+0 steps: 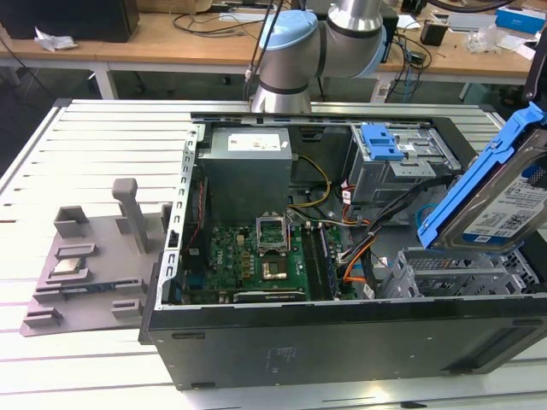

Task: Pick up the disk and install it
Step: 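Pick up the disk, then insert the disk into the insertion slot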

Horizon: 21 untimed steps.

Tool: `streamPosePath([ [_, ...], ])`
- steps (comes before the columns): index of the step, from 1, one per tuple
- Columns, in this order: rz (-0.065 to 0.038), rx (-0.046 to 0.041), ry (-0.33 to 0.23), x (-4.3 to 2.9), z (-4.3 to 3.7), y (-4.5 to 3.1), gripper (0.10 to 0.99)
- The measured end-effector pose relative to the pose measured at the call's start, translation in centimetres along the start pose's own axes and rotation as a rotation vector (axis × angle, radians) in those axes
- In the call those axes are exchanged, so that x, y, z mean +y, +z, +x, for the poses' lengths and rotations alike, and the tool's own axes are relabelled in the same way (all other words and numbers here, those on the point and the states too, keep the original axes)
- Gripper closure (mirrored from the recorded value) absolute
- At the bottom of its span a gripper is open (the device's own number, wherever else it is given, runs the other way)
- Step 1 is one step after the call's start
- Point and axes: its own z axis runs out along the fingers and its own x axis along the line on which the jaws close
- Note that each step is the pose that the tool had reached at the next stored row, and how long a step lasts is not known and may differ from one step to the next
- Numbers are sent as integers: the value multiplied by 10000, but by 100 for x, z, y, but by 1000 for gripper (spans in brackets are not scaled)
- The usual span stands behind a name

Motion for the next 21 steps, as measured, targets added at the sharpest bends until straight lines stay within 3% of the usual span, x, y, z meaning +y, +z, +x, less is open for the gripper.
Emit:
streamPosePath([
  [10, 1, -1, -2, -6, 0, 1, 725],
  [13, -1, -2, 13, -72, -1, 52, 725],
  [21, -4, -29, 357, -92, -15, 194, 725],
])
